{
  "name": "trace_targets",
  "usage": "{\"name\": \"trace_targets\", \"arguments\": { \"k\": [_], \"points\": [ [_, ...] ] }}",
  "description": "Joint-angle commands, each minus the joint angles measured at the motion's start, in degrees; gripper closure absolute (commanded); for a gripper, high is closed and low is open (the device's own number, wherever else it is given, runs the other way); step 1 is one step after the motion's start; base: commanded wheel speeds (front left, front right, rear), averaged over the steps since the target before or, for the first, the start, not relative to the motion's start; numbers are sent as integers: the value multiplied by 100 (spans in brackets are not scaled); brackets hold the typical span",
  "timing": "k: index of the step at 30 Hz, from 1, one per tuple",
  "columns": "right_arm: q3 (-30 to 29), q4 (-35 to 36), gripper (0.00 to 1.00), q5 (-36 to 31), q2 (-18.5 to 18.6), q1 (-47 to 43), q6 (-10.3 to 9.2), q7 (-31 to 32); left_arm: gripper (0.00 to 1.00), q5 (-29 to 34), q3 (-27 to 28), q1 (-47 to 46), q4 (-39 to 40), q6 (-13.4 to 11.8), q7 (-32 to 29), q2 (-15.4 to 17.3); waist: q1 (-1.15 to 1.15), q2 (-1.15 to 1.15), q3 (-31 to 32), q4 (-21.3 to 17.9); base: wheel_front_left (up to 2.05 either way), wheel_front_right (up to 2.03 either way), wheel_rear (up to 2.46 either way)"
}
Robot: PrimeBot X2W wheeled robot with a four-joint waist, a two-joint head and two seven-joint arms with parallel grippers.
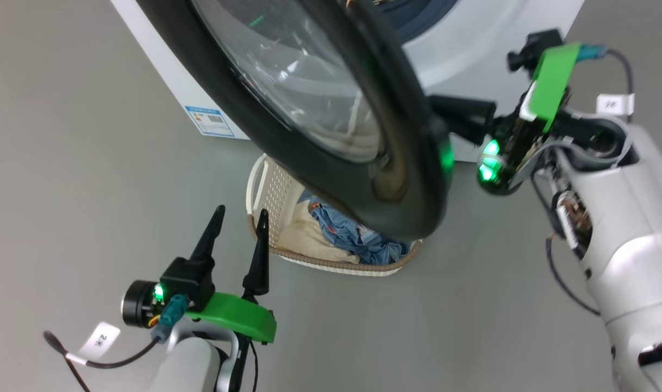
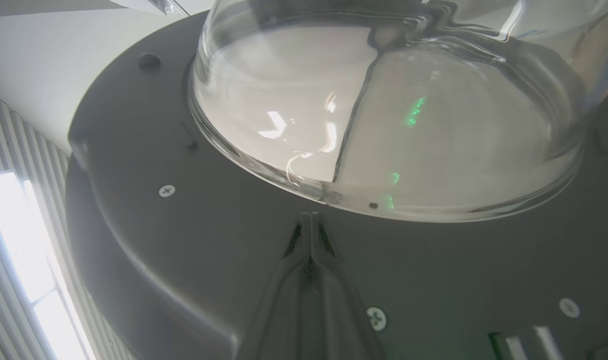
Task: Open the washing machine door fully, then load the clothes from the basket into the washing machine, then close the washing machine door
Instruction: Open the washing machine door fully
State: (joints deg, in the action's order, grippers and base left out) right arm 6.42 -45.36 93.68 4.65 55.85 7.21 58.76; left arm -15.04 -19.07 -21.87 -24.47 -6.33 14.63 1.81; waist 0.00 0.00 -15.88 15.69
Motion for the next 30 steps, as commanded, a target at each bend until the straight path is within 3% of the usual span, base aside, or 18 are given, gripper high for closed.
{"name": "trace_targets", "arguments": {
  "k": [1, 18, 30],
  "points": [
    [234, 252, 100, 200, -176, -139, 28, -24, 0, 4, 190, 75, 70, 7, 37, 107, 0, 0, 78, 36, 0, 0, 0],
    [2338, 1001, 100, 2081, -177, -995, 28, -1045, 0, 0, 254, 162, -58, 20, 37, 107, 0, 0, 396, 108, 0, 0, 0],
    [2958, 1085, 100, 2572, -177, -1135, 28, -1631, 0, -3, 325, 190, -99, 3, 37, 107, 0, 0, 509, 82, 0, 0, 0]
  ]
}}
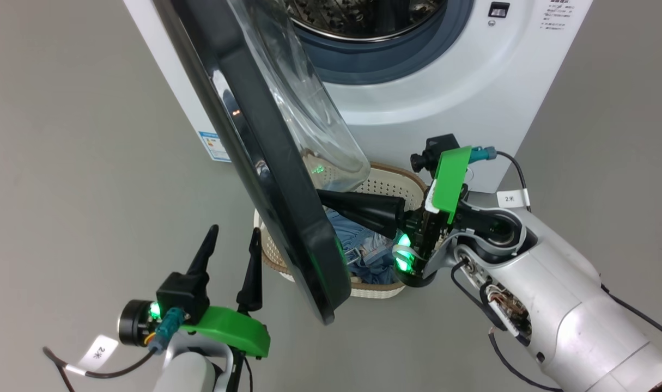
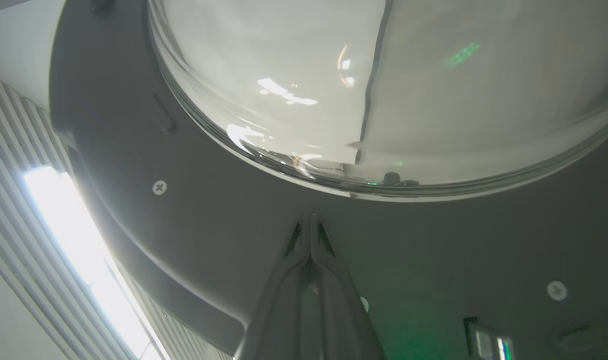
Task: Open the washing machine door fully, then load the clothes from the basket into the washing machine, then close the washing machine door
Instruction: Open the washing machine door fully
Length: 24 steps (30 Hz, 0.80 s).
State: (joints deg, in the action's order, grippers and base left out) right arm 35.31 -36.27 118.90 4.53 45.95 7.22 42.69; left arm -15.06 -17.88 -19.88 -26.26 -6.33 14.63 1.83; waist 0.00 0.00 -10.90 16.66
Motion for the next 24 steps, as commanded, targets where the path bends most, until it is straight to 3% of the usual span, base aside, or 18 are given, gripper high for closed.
{"name": "trace_targets", "arguments": {
  "k": [1, 12, 23, 24],
  "points": [
    [92, 186, 100, 78, -165, -154, 26, -54, 0, 6, 214, -4, 76, 3, 37, 105, 0, 0, 20, -28, 0, 0, 0],
    [-171, 363, 100, 13, 28, -250, 26, -980, 0, 92, 350, 31, 22, 33, 37, 105, 0, 0, 128, -192, 0, 0, 0],
    [-826, 1270, 100, -1352, 879, -892, 26, -3158, 0, 216, 599, 188, -30, 96, 37, 191, 0, 0, 401, -512, 0, 0, 0],
    [-850, 1382, 55, -1739, 1065, -1065, 26, -3578, 0, 232, 643, 235, -45, 106, 37, 230, 0, 0, 472, -582, 0, 0, 0]
  ]
}}
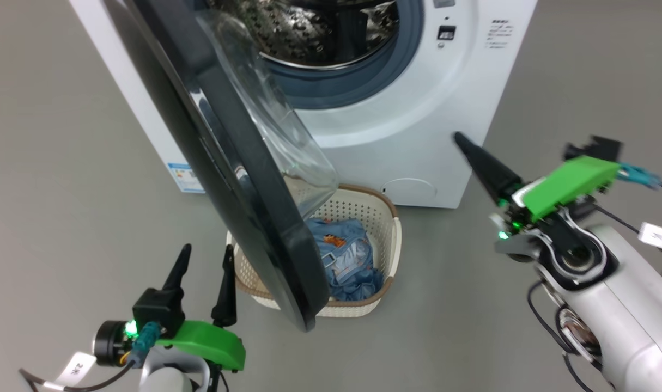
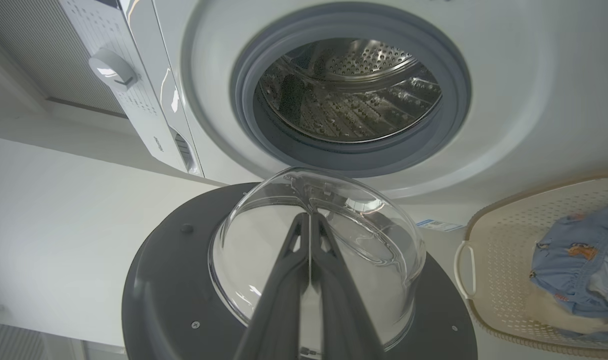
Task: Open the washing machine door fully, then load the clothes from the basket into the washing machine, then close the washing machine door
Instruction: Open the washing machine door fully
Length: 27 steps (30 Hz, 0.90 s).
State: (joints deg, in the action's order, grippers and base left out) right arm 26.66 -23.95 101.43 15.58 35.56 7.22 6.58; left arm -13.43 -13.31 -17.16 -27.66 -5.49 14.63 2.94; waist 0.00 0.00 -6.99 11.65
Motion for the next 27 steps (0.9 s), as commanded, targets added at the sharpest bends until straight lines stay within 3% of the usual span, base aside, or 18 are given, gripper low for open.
{"name": "trace_targets", "arguments": {
  "k": [1, 2, 9, 15, 21, 27],
  "points": [
    [13, 186, 7, -132, 23, -121, 26, -131, 0, 74, 208, -13, 86, 25, 37, 139, 0, 0, 113, -118, 0, 0, 0],
    [75, 208, 0, -361, 127, -197, 26, -278, 0, 77, 232, 7, 83, 26, 37, 155, 0, 0, 139, -155, 0, 0, 0],
    [415, 45, 0, -1780, 544, -603, 26, -1360, 0, 90, 345, 196, 108, 13, 37, 238, 0, 0, 376, -372, 0, 0, 0],
    [315, -404, 0, -2993, 773, -900, 26, -2049, 0, 96, 376, 357, 97, 13, 37, 274, 0, 0, 597, -507, 0, 0, 0],
    [-614, -821, 0, -4666, 716, -1233, 26, -2153, 0, 71, 406, 452, 139, 7, 37, 275, 0, 0, 677, -631, 0, 0, 0],
    [-1850, -667, 0, -6447, 306, -1872, 26, -2156, 0, 68, 389, 546, 165, 0, 37, 253, 0, 0, 719, -698, 0, 0, 0]
  ]
}}
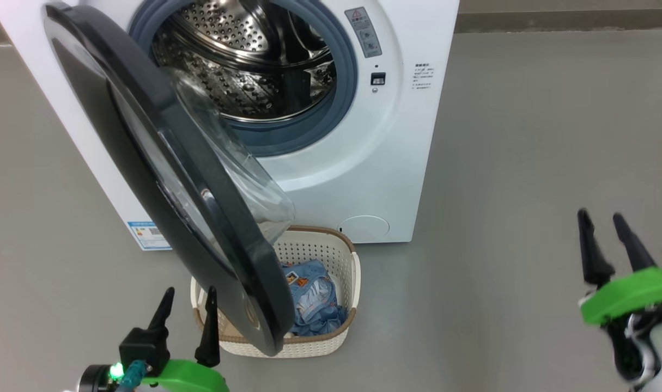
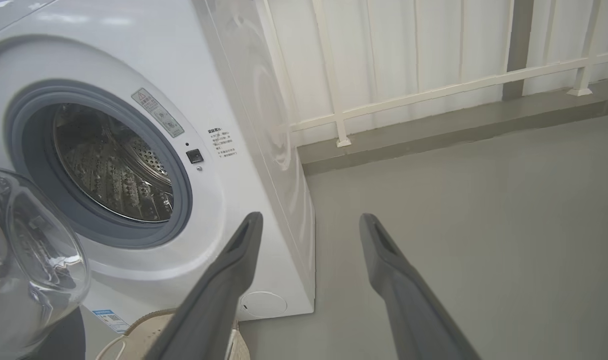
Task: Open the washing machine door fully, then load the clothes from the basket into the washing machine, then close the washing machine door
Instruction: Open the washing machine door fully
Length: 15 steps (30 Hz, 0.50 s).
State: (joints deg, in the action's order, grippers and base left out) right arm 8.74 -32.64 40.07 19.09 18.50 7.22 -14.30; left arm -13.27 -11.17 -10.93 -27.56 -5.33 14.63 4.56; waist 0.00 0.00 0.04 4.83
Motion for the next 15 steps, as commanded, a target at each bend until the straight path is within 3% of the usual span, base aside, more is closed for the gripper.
{"name": "trace_targets", "arguments": {
  "k": [1, 6, 15],
  "points": [
    [-216, 266, 0, -586, -138, -303, 26, -68, 0, 51, 169, -70, 157, -17, 37, 87, 0, 0, 16, -20, 0, 0, 0],
    [-761, 687, 0, -1465, -599, -826, 26, -49, 0, 37, 170, -50, 157, -8, 37, 84, 0, 0, 29, -43, 0, 0, 0],
    [-1506, 2256, 0, -2937, -1434, -1929, 26, 507, 0, 26, 165, -20, 134, 12, 37, 85, 0, 0, 61, -89, 0, 0, 0]
  ]
}}
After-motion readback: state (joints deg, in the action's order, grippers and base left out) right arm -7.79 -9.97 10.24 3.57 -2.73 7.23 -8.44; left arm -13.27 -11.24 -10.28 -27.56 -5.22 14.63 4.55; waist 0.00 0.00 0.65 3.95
